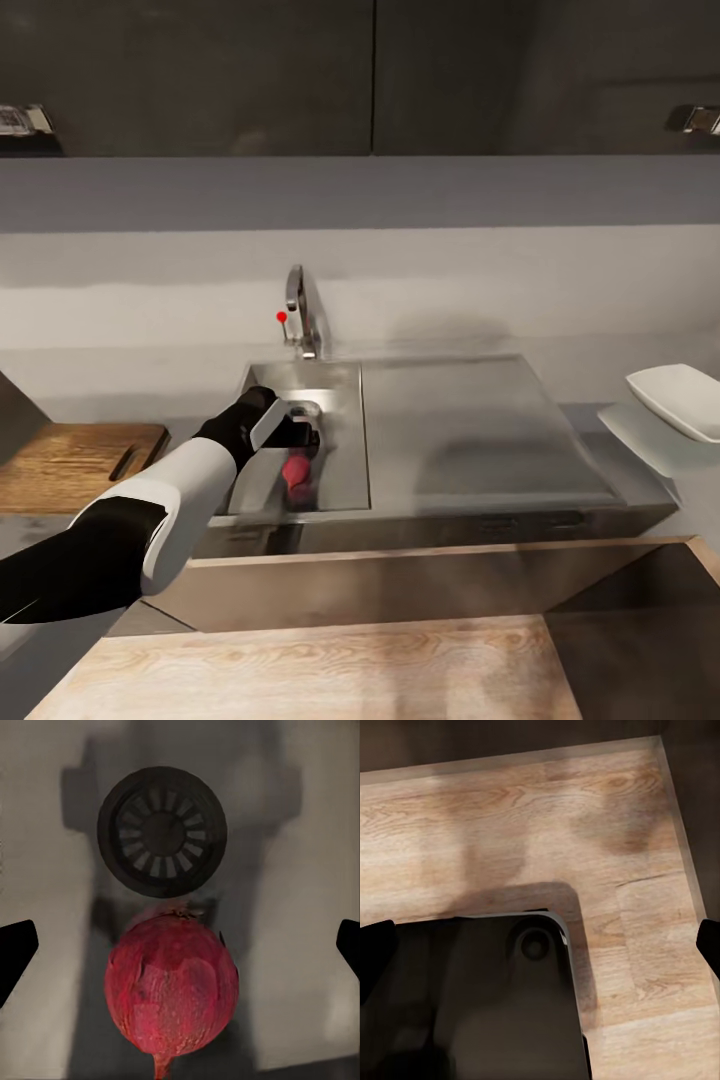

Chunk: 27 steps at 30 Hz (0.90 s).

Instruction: In the kitchen, take the Vidalia onion out of the sink, dice it on the chopping board with the paring knife, put the diced onion into the bowl on the countertop, then place both the paring knife and the chopping board into the sink.

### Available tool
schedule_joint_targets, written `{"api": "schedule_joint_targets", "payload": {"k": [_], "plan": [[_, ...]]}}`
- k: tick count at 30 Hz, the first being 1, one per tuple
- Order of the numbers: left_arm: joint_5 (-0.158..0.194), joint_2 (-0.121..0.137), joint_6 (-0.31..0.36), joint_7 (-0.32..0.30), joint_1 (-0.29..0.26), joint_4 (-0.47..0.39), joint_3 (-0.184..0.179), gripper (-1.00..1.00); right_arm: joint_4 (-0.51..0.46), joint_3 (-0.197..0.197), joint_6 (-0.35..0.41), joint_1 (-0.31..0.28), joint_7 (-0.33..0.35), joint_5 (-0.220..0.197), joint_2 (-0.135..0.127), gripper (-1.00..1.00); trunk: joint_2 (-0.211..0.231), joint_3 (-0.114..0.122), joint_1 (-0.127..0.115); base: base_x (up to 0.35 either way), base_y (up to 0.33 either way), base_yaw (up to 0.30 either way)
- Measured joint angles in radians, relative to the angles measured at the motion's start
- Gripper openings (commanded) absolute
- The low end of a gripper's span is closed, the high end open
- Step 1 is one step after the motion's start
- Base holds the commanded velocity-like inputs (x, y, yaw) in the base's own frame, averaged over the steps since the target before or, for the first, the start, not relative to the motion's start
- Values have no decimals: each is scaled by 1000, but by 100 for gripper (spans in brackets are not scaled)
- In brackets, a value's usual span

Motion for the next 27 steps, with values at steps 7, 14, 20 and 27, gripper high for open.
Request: {"api": "schedule_joint_targets", "payload": {"k": [7,14,20,27], "plan": [[0,0,-11,17,7,0,0,100,1,0,0,0,0,0,0,100,0,-7,0,43,0,0],[0,0,-14,59,22,0,1,100,1,0,0,0,0,0,0,100,0,-14,1,-105,0,0],[0,0,-14,62,23,-1,1,100,0,-1,0,0,0,0,0,100,0,-17,0,-115,0,0],[0,-1,-15,62,23,-1,0,100,1,-1,0,0,0,0,0,100,0,-18,0,-13,0,0]]}}
